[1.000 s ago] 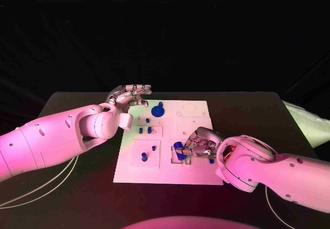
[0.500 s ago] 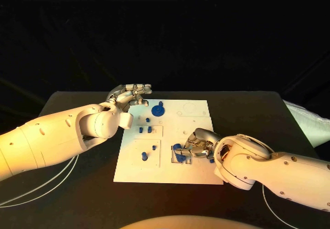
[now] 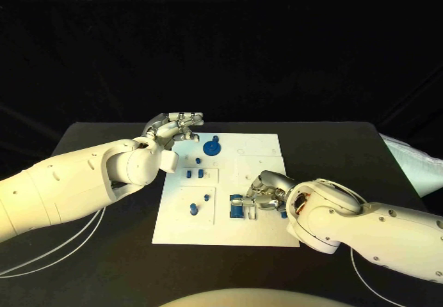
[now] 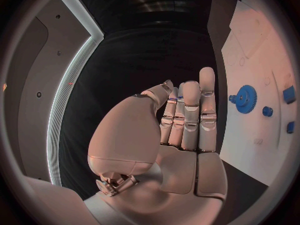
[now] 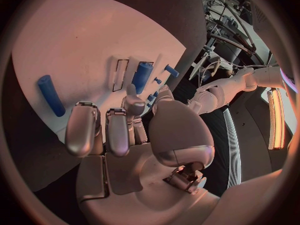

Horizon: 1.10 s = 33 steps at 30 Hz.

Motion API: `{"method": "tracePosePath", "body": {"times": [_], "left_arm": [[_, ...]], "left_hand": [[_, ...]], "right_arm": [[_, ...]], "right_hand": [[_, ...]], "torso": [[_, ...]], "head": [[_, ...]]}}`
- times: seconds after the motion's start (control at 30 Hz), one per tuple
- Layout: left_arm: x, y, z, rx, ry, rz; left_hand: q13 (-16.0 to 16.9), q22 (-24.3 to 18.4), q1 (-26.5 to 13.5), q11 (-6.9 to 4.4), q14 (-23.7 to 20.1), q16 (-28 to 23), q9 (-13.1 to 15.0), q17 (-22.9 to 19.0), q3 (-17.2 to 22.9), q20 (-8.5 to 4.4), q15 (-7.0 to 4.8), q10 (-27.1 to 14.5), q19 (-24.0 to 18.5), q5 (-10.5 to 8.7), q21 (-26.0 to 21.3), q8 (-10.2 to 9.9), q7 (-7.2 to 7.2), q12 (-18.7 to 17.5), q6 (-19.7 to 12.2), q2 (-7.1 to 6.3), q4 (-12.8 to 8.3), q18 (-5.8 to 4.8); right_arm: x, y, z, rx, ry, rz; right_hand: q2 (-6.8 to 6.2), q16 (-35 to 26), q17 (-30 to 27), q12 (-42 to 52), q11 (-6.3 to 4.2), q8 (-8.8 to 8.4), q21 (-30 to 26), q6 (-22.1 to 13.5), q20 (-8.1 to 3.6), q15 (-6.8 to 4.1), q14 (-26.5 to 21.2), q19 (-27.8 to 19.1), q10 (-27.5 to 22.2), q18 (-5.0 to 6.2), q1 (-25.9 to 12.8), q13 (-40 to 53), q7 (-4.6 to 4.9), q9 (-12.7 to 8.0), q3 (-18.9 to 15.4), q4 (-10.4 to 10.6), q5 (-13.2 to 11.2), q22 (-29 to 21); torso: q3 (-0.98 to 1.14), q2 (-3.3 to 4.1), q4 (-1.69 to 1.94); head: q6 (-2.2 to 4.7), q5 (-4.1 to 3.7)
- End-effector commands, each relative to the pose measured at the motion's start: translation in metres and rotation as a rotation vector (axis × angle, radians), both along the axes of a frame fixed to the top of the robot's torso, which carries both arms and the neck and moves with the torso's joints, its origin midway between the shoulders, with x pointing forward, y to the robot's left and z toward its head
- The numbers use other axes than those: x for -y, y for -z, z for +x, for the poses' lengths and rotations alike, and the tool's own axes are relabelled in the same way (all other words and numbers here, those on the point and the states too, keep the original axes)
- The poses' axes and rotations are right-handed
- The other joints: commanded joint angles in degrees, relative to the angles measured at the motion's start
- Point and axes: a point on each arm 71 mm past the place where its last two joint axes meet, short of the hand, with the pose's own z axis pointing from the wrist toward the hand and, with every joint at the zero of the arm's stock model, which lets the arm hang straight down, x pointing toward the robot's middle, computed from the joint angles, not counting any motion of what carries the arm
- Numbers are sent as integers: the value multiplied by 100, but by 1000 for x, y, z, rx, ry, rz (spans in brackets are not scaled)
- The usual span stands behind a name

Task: Assemble the parts on the task board

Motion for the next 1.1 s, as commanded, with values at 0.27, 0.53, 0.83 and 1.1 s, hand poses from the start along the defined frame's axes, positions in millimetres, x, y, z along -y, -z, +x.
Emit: {"method": "tracePosePath", "body": {"times": [0.27,0.53,0.83,1.1], "left_arm": [[2,-1,0,11,13,-5],[2,-1,0,11,14,-5],[0,-1,0,11,11,-4],[0,-1,0,11,11,-4]], "left_hand": [[11,-10,20,6,-42,2,-5,-10,-11,1,-8,-50,37,27,-26,34,14,47,-51,35,-18,58],[11,-10,20,6,-42,2,-5,-10,-11,1,-8,-50,37,27,-26,34,14,47,-51,35,-18,58],[11,-10,20,6,-42,2,-5,-10,-11,1,-8,-50,37,27,-26,34,14,47,-51,35,-18,58],[14,-11,24,6,-41,6,-4,-4,-12,1,-8,-52,38,27,-28,39,14,59,-53,36,-24,58]], "right_arm": [[-1,-5,-1,80,-38,-20],[8,-9,-3,111,-33,-7],[57,-24,-2,115,16,-68],[88,-27,-1,143,27,-167]], "right_hand": [[114,-31,0,-65,-3,-53,-16,-7,2,-20,291,-50,0,-12,927,49,34,95,194,-448,263,19],[211,-34,-1,-158,-6,-95,-21,-28,-5,-23,291,-51,-23,-13,1407,21,41,122,350,-736,168,19],[318,-15,38,-313,22,-199,-24,-64,11,-1,296,-53,-72,-14,1343,-66,69,116,369,-656,570,20],[337,-2,63,-334,20,-215,-11,-58,13,1,299,-47,-75,-18,1327,-73,69,119,373,-628,649,48]], "torso": [[-1,0,-1],[0,-6,-2],[-6,-18,-27],[22,-18,-62]], "head": [[-14,5],[-13,8],[-1,-43],[9,-69]]}}
